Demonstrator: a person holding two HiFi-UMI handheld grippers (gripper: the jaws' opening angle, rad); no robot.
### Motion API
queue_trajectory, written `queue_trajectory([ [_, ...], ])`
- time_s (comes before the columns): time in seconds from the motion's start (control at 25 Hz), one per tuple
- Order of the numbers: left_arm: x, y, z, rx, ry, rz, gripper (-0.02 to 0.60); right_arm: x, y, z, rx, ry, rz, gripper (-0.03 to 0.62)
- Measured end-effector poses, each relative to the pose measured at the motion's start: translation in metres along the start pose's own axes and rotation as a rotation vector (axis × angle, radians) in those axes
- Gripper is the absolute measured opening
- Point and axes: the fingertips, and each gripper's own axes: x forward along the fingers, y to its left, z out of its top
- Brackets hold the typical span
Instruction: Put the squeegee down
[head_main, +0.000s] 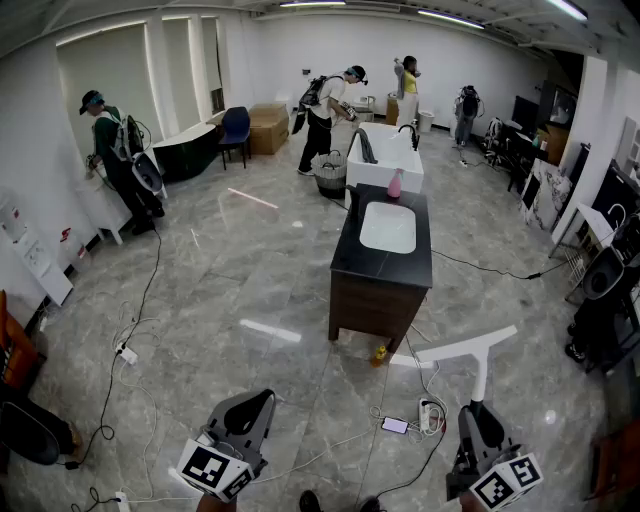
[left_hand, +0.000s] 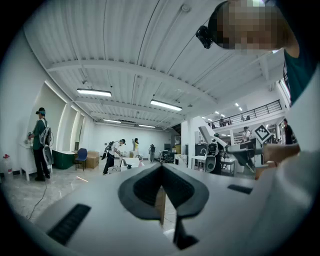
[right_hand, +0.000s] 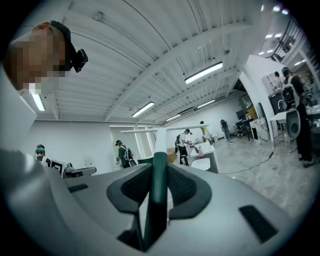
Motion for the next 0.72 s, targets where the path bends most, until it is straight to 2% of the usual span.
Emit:
queue_trajectory([
  [0.24, -0.004, 0.012, 0.0, 0.005, 0.0, 0.002, 0.005, 0.01, 0.006, 0.0, 0.01, -0.003, -0.002, 0.095],
  [0.6, -0.002, 0.027, -0.001, -0.005, -0.018, -0.042, 0.005, 0.024, 0.021, -0.008, 0.088, -0.029, -0.003, 0.095],
  [0.72, 0.001, 0.031, -0.004, -0.002, -0.01, -0.045, 0.005, 0.029, 0.022, -0.006, 0.085, -0.02, -0.005, 0.095],
])
